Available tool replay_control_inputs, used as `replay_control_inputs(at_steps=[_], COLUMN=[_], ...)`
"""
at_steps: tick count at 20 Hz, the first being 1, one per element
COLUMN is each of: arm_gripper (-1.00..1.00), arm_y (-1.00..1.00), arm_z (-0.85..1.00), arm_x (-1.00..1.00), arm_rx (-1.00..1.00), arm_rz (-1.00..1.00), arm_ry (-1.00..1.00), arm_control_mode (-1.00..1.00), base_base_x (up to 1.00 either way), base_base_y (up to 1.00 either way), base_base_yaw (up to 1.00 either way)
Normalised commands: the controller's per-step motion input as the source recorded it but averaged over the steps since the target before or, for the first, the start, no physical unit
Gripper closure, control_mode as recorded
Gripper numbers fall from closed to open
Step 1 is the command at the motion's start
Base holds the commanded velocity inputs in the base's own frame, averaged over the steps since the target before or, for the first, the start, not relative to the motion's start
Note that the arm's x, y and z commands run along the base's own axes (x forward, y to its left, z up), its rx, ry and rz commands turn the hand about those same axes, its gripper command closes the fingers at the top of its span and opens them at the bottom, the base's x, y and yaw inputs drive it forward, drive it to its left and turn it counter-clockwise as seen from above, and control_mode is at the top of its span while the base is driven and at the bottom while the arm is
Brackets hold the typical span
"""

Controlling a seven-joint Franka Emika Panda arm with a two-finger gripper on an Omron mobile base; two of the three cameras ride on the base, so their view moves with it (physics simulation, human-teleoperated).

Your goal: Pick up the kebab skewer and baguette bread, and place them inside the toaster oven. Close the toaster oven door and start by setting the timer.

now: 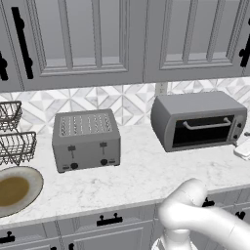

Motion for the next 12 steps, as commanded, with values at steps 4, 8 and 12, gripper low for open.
replay_control_inputs(at_steps=[4,8,12], arm_gripper=[-1.00,-1.00,-1.00], arm_y=[-0.21,-0.05,-0.04], arm_z=[-0.12,-0.20,-0.21], arm_x=[0.06,0.17,0.36], arm_rx=[0.00,0.00,0.00], arm_rz=[-0.13,-0.16,-0.10], arm_ry=[-0.04,-0.01,0.00], arm_control_mode=[-1.00,-1.00,-1.00], base_base_x=[0.00,0.00,0.00], base_base_y=[0.00,0.00,0.00], base_base_yaw=[0.00,0.00,0.00])
